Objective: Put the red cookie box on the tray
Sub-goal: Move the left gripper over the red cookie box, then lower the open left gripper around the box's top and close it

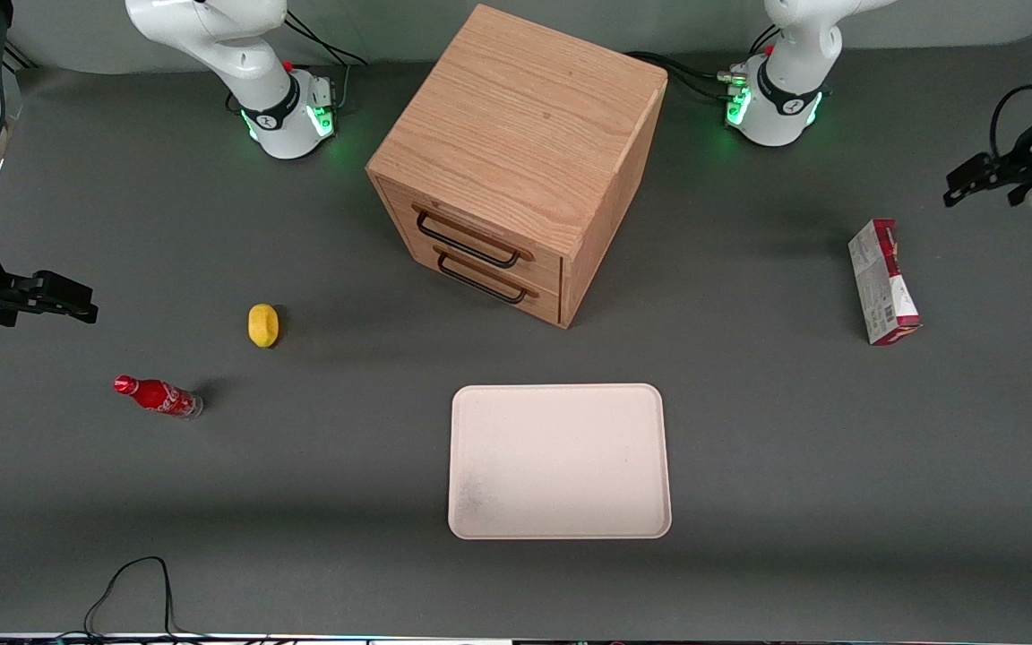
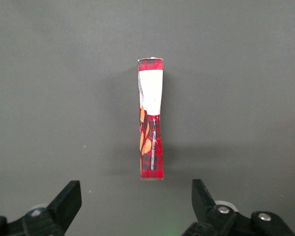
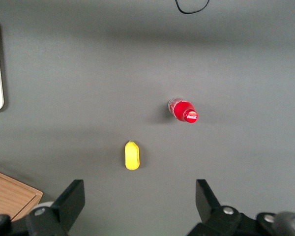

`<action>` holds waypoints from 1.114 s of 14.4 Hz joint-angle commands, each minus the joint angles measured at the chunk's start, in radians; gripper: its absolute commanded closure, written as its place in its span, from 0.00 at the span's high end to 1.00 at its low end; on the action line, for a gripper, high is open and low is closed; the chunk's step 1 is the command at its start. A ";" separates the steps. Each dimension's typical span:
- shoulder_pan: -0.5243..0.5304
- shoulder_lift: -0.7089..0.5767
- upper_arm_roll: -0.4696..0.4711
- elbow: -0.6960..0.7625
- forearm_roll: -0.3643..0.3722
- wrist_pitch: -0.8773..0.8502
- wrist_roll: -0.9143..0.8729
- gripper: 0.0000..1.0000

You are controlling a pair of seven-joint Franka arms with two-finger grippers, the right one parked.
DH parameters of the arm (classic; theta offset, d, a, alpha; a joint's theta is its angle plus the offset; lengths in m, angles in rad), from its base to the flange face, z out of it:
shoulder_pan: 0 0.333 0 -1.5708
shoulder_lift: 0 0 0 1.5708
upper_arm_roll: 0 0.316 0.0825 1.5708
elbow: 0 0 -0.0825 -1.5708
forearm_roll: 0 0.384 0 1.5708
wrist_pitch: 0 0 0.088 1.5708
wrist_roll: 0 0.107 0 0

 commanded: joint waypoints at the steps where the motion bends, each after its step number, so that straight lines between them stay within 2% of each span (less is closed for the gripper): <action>1: 0.002 0.068 -0.007 -0.029 -0.002 0.096 0.019 1.00; 9: -0.004 0.191 -0.007 -0.165 -0.002 0.392 0.053 1.00; 14: -0.004 0.292 -0.008 -0.182 -0.011 0.507 0.042 1.00; 16: -0.007 0.312 -0.008 -0.180 -0.094 0.513 0.036 1.00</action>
